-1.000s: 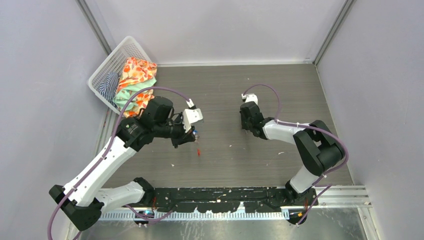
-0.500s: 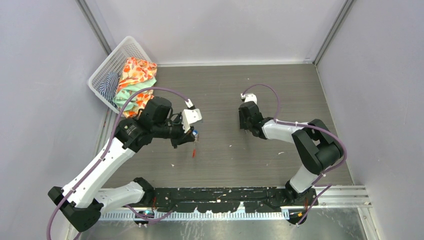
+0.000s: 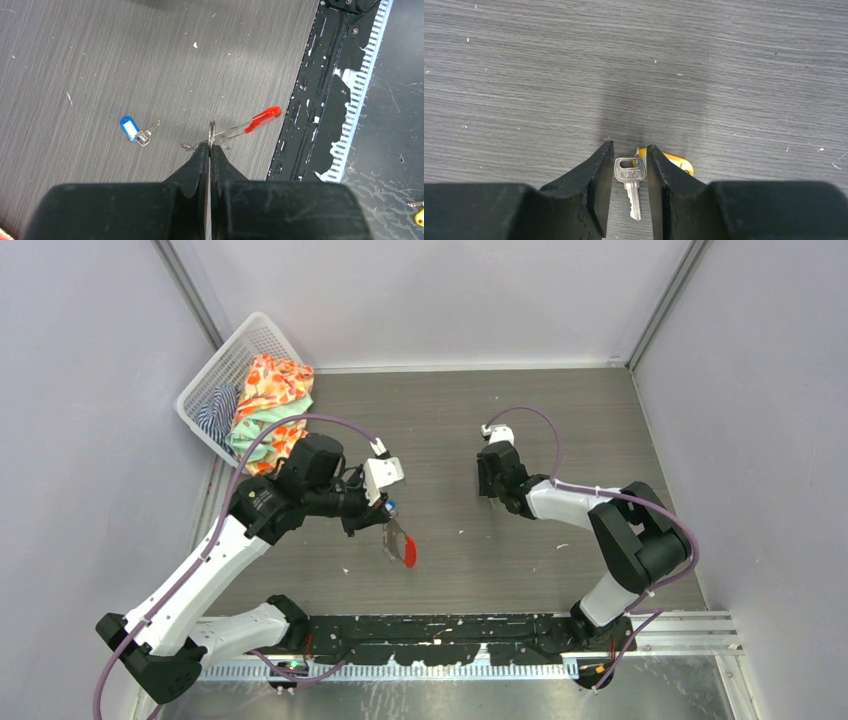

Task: Put the keys on the keyring

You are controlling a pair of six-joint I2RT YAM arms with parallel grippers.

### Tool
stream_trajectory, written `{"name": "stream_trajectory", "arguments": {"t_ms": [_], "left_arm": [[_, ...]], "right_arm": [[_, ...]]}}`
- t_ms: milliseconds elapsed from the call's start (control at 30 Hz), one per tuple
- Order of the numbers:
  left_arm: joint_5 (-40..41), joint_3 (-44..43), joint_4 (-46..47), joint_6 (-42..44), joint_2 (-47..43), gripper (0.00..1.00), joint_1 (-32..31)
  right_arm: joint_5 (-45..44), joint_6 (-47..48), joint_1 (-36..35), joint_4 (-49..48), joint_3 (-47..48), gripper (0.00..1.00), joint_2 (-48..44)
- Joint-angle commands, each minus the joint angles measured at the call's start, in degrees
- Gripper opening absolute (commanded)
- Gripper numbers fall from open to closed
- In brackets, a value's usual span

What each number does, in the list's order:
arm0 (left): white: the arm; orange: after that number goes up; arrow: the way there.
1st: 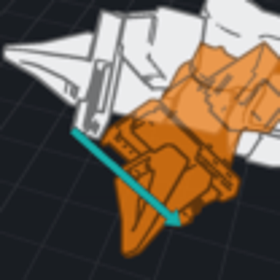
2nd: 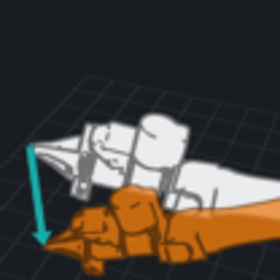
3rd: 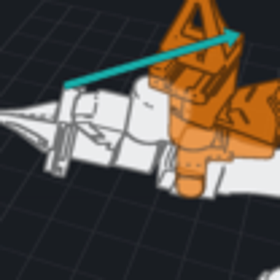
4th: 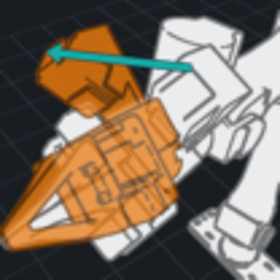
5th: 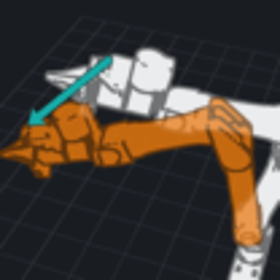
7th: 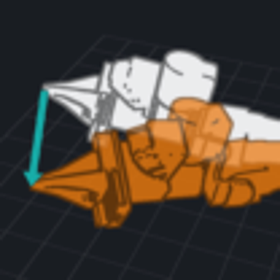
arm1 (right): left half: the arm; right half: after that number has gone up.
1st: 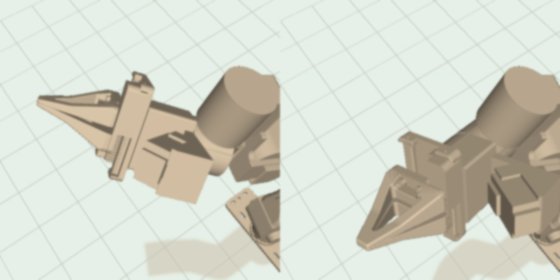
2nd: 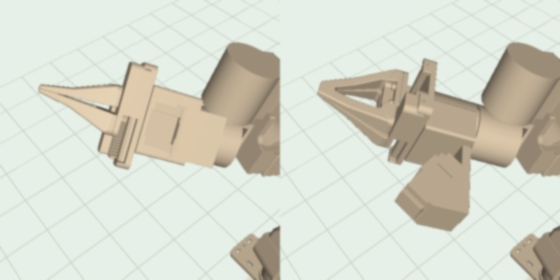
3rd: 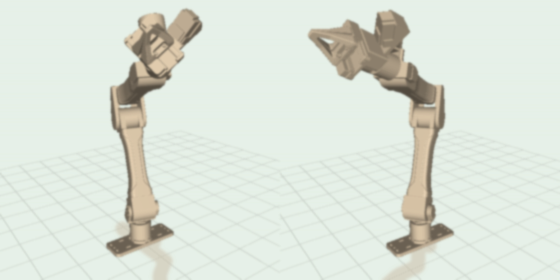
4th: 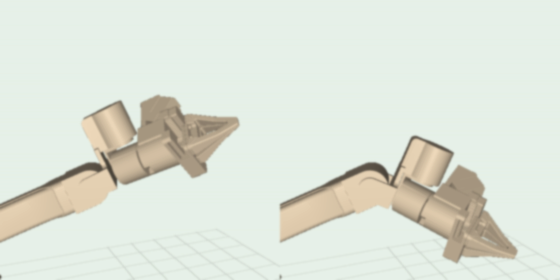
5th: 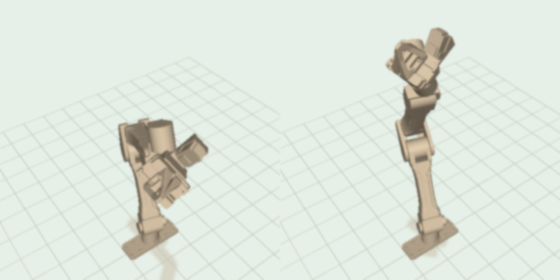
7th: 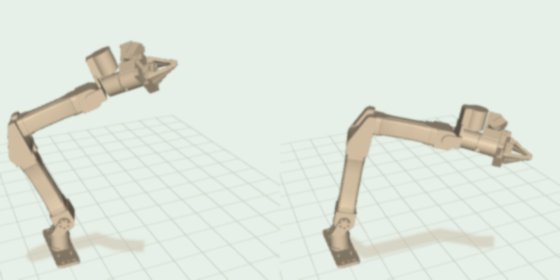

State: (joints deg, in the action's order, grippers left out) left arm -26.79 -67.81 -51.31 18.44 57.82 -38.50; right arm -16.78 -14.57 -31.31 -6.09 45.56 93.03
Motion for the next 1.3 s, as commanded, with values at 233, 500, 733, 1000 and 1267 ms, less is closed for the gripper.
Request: {"name": "stream_trajectory", "arguments": {"t_ms": [233,500,733,1000,1267], "left_arm": [[-0.4,-1.0,2.1,-0.3,-1.5,0.00,0.3],[-0.4,-1.1,2.5,-0.8,-1.5,0.00,0.3],[0.2,-0.8,2.7,-1.7,-1.5,0.00,0.3],[2.9,0.9,3.3,-5.7,-0.9,0.00,0.3],[1.8,2.8,5.9,-5.7,-2.1,0.00,0.3]], "right_arm": [[-1.4,-0.8,0.0,-0.1,0.4,0.29,1.8],[-1.7,-0.9,0.0,-0.6,0.8,0.19,3.1],[-1.0,-0.9,0.0,-0.6,0.4,0.01,2.4],[16.6,2.2,-3.4,2.0,-2.1,0.01,-13.5],[32.5,2.7,-12.7,8.1,-2.4,0.01,-32.8]]}}
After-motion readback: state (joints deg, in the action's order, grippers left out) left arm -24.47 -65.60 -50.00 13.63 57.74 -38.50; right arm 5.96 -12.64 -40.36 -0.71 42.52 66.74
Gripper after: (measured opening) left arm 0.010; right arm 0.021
